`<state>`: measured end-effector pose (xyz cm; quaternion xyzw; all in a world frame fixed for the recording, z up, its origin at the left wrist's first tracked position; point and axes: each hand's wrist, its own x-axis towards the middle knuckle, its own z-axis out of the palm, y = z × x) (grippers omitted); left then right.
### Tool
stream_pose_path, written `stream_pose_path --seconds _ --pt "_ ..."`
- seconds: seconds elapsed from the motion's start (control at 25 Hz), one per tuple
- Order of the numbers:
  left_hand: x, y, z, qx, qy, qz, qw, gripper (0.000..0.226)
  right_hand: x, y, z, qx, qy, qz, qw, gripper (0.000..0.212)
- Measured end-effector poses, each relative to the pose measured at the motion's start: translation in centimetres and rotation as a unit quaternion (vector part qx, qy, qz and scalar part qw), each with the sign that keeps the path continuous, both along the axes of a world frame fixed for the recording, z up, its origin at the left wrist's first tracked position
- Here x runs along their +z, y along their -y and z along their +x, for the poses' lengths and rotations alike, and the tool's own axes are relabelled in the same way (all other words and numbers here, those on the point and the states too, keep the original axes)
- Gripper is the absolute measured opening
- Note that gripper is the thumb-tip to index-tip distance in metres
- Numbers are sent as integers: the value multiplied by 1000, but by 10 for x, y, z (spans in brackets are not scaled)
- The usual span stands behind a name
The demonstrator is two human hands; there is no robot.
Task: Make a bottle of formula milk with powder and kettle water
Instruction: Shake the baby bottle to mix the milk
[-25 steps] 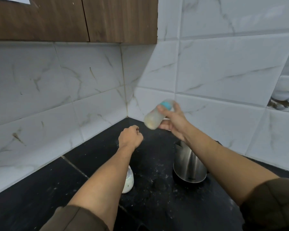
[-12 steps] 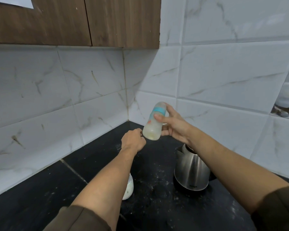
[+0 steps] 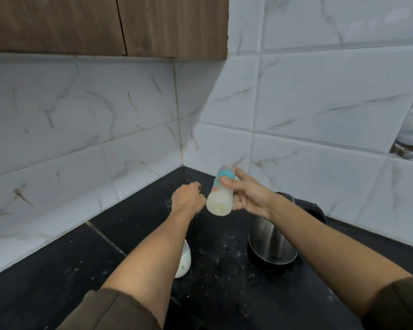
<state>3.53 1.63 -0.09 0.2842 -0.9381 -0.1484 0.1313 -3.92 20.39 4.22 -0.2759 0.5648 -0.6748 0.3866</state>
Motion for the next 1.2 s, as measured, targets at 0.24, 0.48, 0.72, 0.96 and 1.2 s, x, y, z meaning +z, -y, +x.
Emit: stream_pose_path --seconds 0.24,0.48,0.72,0.96,1.2 --pt "-20 1 14 5 17 16 1000 45 -48 -5 15 -23 106 49 993 66" --pt "-39 0 32 18 41 24 999 46 -67 -13 20 -47 107 61 991 63" --pt "-47 -1 44 32 50 29 998 47 -83 -26 30 118 58 109 985 74" --pt "-49 -3 49 40 47 27 998 48 -85 -24 25 -48 150 127 979 54" --pt "-45 -10 47 55 45 16 997 44 -90 -29 23 -4 122 119 985 56"
